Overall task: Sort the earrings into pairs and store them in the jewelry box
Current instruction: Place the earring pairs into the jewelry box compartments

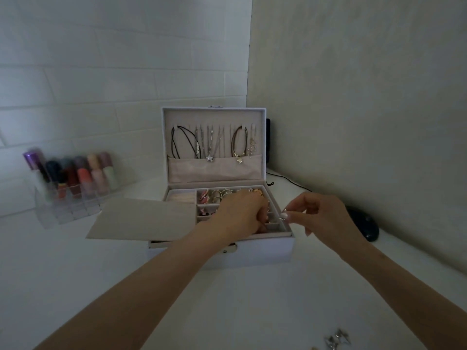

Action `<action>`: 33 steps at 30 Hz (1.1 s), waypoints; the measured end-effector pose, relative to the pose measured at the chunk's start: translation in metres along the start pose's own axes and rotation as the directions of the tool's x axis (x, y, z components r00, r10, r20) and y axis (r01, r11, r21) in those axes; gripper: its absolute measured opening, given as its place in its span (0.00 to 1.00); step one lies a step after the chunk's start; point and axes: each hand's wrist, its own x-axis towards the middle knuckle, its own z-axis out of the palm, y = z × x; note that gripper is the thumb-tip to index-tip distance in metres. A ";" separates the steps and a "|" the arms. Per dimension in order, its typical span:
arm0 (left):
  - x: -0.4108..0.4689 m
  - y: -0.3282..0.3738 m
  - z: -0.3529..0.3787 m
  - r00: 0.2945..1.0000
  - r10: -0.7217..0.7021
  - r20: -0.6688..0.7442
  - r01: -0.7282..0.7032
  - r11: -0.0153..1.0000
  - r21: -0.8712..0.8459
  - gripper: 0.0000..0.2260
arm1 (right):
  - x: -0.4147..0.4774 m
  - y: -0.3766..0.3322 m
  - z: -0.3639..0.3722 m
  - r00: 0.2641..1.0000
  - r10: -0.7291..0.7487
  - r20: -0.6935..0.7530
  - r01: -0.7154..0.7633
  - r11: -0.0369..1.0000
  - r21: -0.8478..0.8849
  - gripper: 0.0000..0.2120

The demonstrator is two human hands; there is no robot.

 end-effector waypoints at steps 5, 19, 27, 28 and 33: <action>-0.006 -0.008 -0.007 0.998 -0.060 -0.032 0.056 0.993 -0.105 0.03 | 0.007 -0.003 0.000 1.000 -0.001 0.019 0.002 1.000 -0.019 0.07; -0.018 -0.019 0.016 0.922 -0.203 -0.330 0.088 0.940 -0.330 0.01 | 0.026 -0.021 0.003 0.859 -0.151 0.489 0.407 0.781 -0.473 0.07; -0.018 -0.024 0.019 0.918 -0.190 -0.348 0.071 0.943 -0.326 0.00 | 0.027 -0.024 0.011 0.844 -0.215 0.492 0.499 0.651 -0.572 0.08; -0.018 -0.024 0.019 0.918 -0.187 -0.350 0.066 0.942 -0.329 0.01 | 0.027 -0.022 0.010 0.852 -0.209 0.481 0.476 0.692 -0.542 0.09; -0.017 -0.024 0.020 0.922 -0.183 -0.340 0.065 0.942 -0.331 0.01 | 0.027 -0.020 0.008 0.903 -0.204 0.377 0.361 0.836 -0.413 0.12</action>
